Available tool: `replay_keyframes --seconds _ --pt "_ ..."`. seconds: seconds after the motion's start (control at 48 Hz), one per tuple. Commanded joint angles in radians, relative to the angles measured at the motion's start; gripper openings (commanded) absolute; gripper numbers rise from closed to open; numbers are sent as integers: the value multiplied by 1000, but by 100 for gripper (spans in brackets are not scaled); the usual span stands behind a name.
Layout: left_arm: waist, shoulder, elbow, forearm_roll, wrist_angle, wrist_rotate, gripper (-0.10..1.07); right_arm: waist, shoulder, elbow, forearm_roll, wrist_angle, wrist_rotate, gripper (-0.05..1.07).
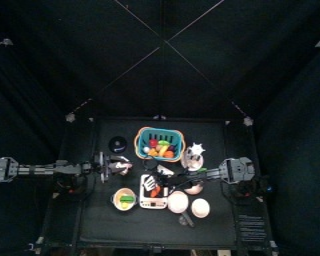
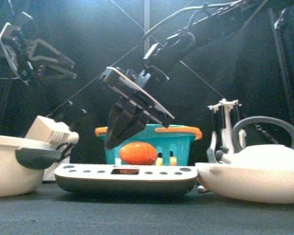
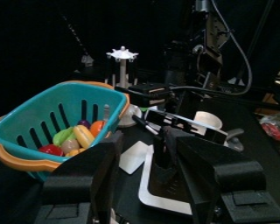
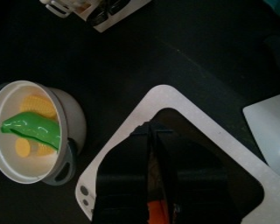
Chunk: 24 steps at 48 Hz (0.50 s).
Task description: Place carrot onto stove
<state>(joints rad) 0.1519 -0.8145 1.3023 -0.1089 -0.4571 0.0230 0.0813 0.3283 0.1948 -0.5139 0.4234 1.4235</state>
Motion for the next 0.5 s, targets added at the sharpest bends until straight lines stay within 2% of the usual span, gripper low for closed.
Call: replay_keyframes --seconds 0.0,0.229,0.479 --pt "2 2 -12 0 -3 0 82 17 -40 -8 2 8 -3 45" --pt "5 2 -12 0 -5 0 82 71 -218 117 -17 43 -3 45" --pt "5 2 -11 0 -3 0 82 84 -222 166 18 28 -5 45"
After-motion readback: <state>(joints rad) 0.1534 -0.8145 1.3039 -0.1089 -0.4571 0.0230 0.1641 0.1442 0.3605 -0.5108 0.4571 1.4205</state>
